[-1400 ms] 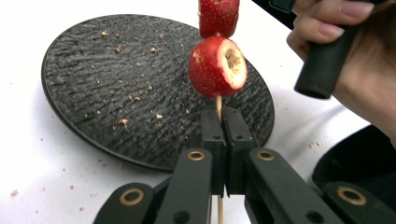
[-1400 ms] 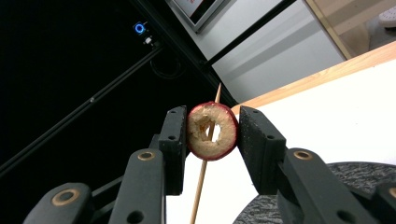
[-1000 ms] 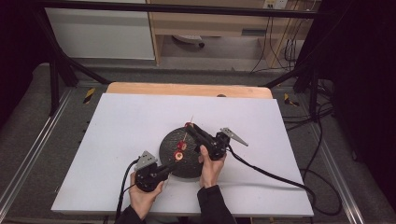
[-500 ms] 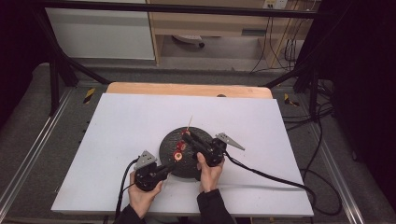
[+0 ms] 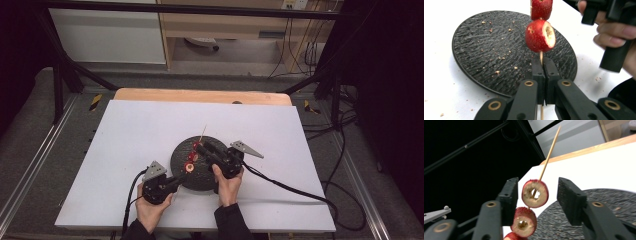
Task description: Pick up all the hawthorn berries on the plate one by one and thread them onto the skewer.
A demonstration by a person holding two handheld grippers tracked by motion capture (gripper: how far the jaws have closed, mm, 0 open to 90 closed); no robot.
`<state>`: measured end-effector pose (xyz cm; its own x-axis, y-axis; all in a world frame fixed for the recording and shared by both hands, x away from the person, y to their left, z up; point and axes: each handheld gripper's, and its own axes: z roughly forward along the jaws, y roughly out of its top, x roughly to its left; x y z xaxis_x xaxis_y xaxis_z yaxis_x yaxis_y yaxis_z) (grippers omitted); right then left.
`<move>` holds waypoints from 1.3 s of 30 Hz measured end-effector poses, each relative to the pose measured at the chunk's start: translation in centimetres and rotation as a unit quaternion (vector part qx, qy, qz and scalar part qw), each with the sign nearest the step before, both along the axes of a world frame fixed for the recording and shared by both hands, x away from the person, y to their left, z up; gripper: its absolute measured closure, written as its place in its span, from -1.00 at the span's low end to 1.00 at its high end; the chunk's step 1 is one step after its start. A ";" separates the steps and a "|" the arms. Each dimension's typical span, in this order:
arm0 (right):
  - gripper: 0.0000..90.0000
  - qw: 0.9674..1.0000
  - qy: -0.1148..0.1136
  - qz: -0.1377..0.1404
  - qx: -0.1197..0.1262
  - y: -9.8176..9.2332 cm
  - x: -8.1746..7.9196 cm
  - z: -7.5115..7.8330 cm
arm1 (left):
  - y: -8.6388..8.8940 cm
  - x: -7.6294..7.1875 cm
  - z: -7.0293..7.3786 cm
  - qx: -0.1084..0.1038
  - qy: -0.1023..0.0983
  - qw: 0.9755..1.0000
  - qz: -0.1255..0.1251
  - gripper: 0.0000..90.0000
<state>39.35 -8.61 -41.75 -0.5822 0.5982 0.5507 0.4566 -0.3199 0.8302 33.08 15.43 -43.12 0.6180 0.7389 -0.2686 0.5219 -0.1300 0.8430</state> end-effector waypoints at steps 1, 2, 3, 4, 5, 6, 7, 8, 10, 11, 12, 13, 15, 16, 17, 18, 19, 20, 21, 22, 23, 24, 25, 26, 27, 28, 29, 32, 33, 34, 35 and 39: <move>0.03 1.000 -0.001 0.002 -0.008 -0.2 0.1 0.2 | 0.1 0.0 0.0 0.002 0.000 1.000 0.000 0.97; -0.03 1.000 -0.003 0.003 -0.017 -0.5 0.1 0.5 | 0.1 0.0 0.0 0.003 0.000 1.000 -0.001 0.97; -0.11 0.999 -0.003 0.006 -0.031 -0.7 0.2 0.7 | 0.2 0.1 0.0 0.007 -0.003 1.000 -0.001 0.97; -0.17 0.999 -0.001 0.008 -0.043 -1.0 0.2 0.9 | 0.3 0.1 0.0 0.008 0.000 1.000 -0.003 0.97; -0.26 0.998 0.000 0.011 -0.057 -1.2 0.3 1.1 | 0.4 0.1 -0.1 0.009 0.000 1.000 -0.003 0.97; -0.34 0.997 0.002 0.015 -0.073 -1.5 0.4 1.2 | 0.5 0.1 -0.1 0.011 0.000 1.000 -0.003 0.97; -0.42 0.996 0.004 0.021 -0.088 -1.7 0.5 1.4 | 0.6 0.2 -0.1 0.014 0.000 1.000 -0.005 0.97; -0.50 0.994 0.005 0.027 -0.105 -1.9 0.5 1.5 | 0.7 0.2 -0.1 0.021 -0.003 1.000 -0.005 0.97; -0.67 0.989 0.009 0.035 -0.143 -2.5 0.7 1.6 | 0.9 0.2 0.0 0.028 -0.002 1.000 -0.008 0.97; -0.71 0.986 0.009 0.035 -0.160 -2.8 0.7 1.6 | 1.0 0.2 -0.1 0.028 0.000 1.000 -0.010 0.97; -0.74 0.984 0.011 0.037 -0.173 -3.1 0.8 1.5 | 1.0 0.2 0.0 0.031 0.001 0.999 -0.010 0.97; -0.78 0.982 0.014 0.040 -0.183 -3.4 0.8 1.5 | 1.1 0.2 0.0 0.033 0.001 0.999 -0.011 0.97; -0.83 0.978 0.018 0.039 -0.206 -4.1 0.9 1.3 | 1.4 0.2 0.1 0.039 -0.002 0.999 -0.011 0.97; -0.87 0.975 0.022 0.042 -0.219 -4.5 0.9 1.1 | 1.4 0.2 0.1 0.038 0.001 0.999 -0.014 0.97; -0.89 0.972 0.030 0.042 -0.228 -4.8 0.9 1.0 | 1.5 0.3 0.2 0.040 0.003 0.999 -0.014 0.97; -0.90 0.970 0.033 0.041 -0.237 -5.2 0.9 0.9 | 1.6 0.3 0.2 0.040 0.005 0.999 -0.016 0.97; -0.91 0.968 0.033 0.045 -0.246 -5.5 0.9 0.8 | 1.7 0.3 0.2 0.042 0.007 0.999 -0.018 0.97; -0.93 0.965 0.032 0.047 -0.256 -5.8 0.8 0.7 | 1.7 0.4 0.2 0.043 0.009 0.999 -0.019 0.97; -0.94 0.962 0.032 0.051 -0.265 -6.2 0.8 0.5 | 1.7 0.4 0.1 0.044 0.010 0.999 -0.021 0.97; -0.96 0.960 0.034 0.055 -0.273 -6.5 0.7 0.4 | 1.7 0.4 0.1 0.047 0.011 0.999 -0.023 0.97; -0.98 0.958 0.039 0.056 -0.279 -6.9 0.7 0.2 | 1.7 0.5 0.1 0.049 0.012 0.998 -0.025 0.97; -0.99 0.956 0.039 0.058 -0.284 -7.2 0.6 0.0 | 1.7 0.5 0.1 0.052 0.013 0.998 -0.028 0.97; -0.98 0.954 0.036 0.059 -0.291 -7.6 0.5 -0.2 | 1.7 0.5 0.1 0.055 0.014 0.998 -0.029 0.97; -0.99 0.952 0.037 0.061 -0.298 -8.0 0.4 -0.4 | 1.6 0.6 0.1 0.058 0.016 0.998 -0.031 0.97; -0.99 0.950 0.036 0.063 -0.305 -8.4 0.3 -0.6 | 1.6 0.6 0.1 0.061 0.017 0.997 -0.034 0.97; -0.99 0.947 0.037 0.064 -0.312 -8.9 0.2 -0.8 | 1.6 0.6 0.1 0.064 0.019 0.997 -0.035 0.97; -0.99 0.946 0.037 0.062 -0.316 -9.4 0.0 -1.0 | 1.6 0.7 0.2 0.066 0.020 0.997 -0.038 0.97; -0.99 0.946 0.045 0.059 -0.316 -10.9 -0.6 -1.7 | 1.6 0.9 0.5 0.073 0.022 0.996 -0.043 0.97; -0.99 0.946 0.046 0.057 -0.316 -11.5 -0.8 -1.9 | 1.7 1.0 0.6 0.074 0.024 0.996 -0.045 0.97; -0.99 0.946 0.045 0.057 -0.317 -12.0 -1.0 -2.1 | 1.7 1.2 0.8 0.076 0.025 0.996 -0.047 0.97; -0.99 0.945 0.048 0.056 -0.318 -12.5 -1.2 -2.2 | 1.7 1.3 0.9 0.079 0.027 0.995 -0.048 0.97; -0.97 0.948 0.047 0.060 -0.309 -14.3 -2.0 -3.1 | 1.8 2.1 1.6 0.093 0.037 0.994 -0.052 0.97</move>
<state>37.36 -22.92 -44.80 -0.6318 0.7565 0.1688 0.5403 0.2738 0.7957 35.17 17.28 -41.53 0.6771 0.7133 -0.1811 0.5568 -0.3356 0.7599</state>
